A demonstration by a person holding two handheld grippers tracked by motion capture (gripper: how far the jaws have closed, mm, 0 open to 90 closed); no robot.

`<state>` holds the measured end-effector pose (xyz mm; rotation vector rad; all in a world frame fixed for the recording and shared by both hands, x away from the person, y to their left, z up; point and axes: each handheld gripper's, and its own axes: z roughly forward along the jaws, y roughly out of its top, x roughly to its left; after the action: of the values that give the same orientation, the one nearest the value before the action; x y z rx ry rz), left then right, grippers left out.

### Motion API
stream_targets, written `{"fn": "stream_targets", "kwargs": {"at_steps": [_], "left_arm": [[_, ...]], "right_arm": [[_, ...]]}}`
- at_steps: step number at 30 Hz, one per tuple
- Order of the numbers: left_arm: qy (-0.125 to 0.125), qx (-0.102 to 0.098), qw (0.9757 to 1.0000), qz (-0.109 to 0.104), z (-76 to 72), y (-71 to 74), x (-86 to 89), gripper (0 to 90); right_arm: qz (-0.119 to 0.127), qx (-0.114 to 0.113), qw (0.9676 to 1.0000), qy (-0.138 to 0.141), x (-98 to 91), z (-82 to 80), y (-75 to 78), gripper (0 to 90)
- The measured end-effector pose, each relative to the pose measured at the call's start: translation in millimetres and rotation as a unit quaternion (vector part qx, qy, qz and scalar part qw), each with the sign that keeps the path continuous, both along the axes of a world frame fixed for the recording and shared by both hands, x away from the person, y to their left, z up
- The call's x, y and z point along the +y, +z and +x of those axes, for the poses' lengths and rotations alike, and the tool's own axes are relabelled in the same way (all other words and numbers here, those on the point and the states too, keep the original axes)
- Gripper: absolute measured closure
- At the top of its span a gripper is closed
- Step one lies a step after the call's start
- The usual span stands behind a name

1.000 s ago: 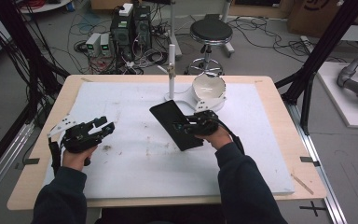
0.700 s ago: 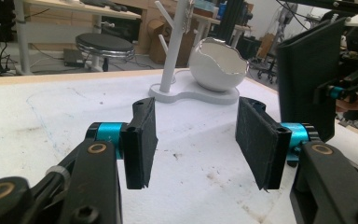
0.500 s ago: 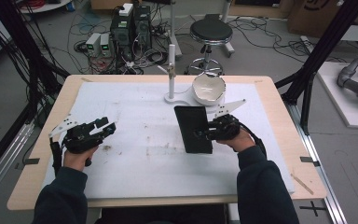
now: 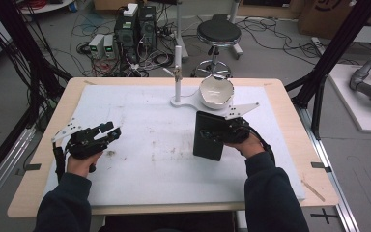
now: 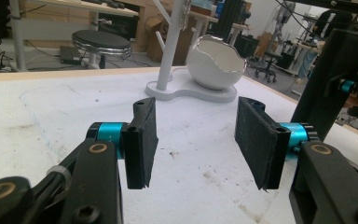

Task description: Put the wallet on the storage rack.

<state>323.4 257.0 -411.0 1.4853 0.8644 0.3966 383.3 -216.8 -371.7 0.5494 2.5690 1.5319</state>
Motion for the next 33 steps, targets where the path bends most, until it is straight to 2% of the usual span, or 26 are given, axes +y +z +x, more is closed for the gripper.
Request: {"fn": "stream_targets", "kwargs": {"at_steps": [1,2,4,5,6,8,9,11,12,14,15,16,17,18,19,20,21,25,27,30,31,32,33], "left_arm": [[0.0,0.001,1.0,0.0,0.0,0.0,0.0,48.5],[0.0,0.001,1.0,-0.001,0.0,-0.2,-0.4,48.6],[0.0,0.001,1.0,0.001,0.1,-0.3,-0.8,48.7],[0.0,0.001,1.0,0.001,0.1,-0.3,-0.8,48.8],[0.0,0.002,1.0,0.001,0.1,-0.4,-1.0,48.8],[-0.001,0.001,1.0,0.002,0.1,-0.4,-1.1,48.8],[0.0,0.001,1.0,0.001,0.0,-0.3,-1.1,48.9],[0.001,0.002,1.0,0.002,0.0,-0.3,-0.6,49.0],[0.0,0.001,1.0,0.0,-0.1,-0.3,-0.5,48.9],[0.001,0.001,1.0,0.0,-0.2,-0.6,-0.3,48.9],[0.001,0.001,1.0,0.0,-0.2,-0.6,-0.3,48.9],[0.002,0.003,1.0,0.001,-0.4,-1.0,-0.2,48.9],[0.002,0.003,1.0,0.001,-0.4,-1.0,-0.2,49.0],[0.001,0.003,1.0,0.003,-0.4,-1.2,-0.2,48.9],[0.001,0.003,1.0,0.003,-0.4,-1.2,-0.2,48.9],[0.0,0.004,1.0,0.003,-0.6,-1.3,-0.8,48.9],[0.0,0.004,1.0,0.003,-0.6,-1.3,-0.8,48.9],[0.002,0.005,1.0,0.006,-0.9,-1.5,-0.3,48.9],[0.005,0.006,0.9999,0.007,-1.3,-2.0,0.4,48.9],[0.01,0.006,0.9999,0.006,-2.2,-3.9,4.0,49.1],[0.01,0.006,0.9999,0.006,-2.2,-3.9,4.0,49.1],[0.01,0.007,0.9999,0.006,-2.1,-4.6,4.8,49.1],[0.012,0.009,0.9999,0.008,-2.0,-5.1,5.5,49.1]], "right_arm": [[0.007,-0.001,1.0,-0.004,-2.1,0.4,1.6,72.4],[0.03,-0.007,0.9995,-0.011,-6.9,1.8,7.0,72.4],[0.038,-0.018,0.9988,-0.025,-11.0,2.4,15.4,72.4],[0.038,-0.018,0.9988,-0.025,-11.0,2.4,15.4,72.4],[0.038,-0.036,0.9979,-0.037,-14.3,5.5,24.7,72.4],[0.038,-0.043,0.9974,-0.042,-15.2,7.0,29.5,72.5],[0.041,-0.065,0.9959,-0.048,-16.8,12.0,38.5,72.4],[0.039,-0.069,0.9956,-0.051,-17.2,14.5,43.4,72.4],[0.039,-0.081,0.9943,-0.058,-17.8,20.7,53.4,72.4],[0.037,-0.096,0.9926,-0.063,-18.7,28.9,63.9,72.4],[0.037,-0.096,0.9926,-0.063,-18.7,28.9,63.9,72.4],[0.032,-0.107,0.9912,-0.071,-19.7,37.8,73.7,72.4],[0.032,-0.107,0.9912,-0.071,-19.7,37.8,73.7,72.4],[0.028,-0.121,0.9891,-0.08,-21.2,47.0,81.2,72.3],[0.028,-0.121,0.9891,-0.08,-21.2,47.0,81.2,72.3],[0.026,-0.127,0.9879,-0.085,-22.2,56.3,87.3,72.3],[0.026,-0.127,0.9879,-0.085,-22.2,56.3,87.3,72.3],[0.023,-0.144,0.9851,-0.092,-20.6,79.1,94.0,72.3],[0.017,-0.142,0.9852,-0.094,-19.4,87.4,94.2,72.3],[0.004,-0.152,0.9841,-0.091,-18.2,100.1,94.1,72.3],[0.004,-0.152,0.9841,-0.091,-18.2,100.1,94.1,72.3],[0.0,-0.155,0.9838,-0.09,-17.8,108.2,93.5,72.3],[0.0,-0.155,0.9838,-0.09,-17.8,108.2,93.5,72.3]]}}
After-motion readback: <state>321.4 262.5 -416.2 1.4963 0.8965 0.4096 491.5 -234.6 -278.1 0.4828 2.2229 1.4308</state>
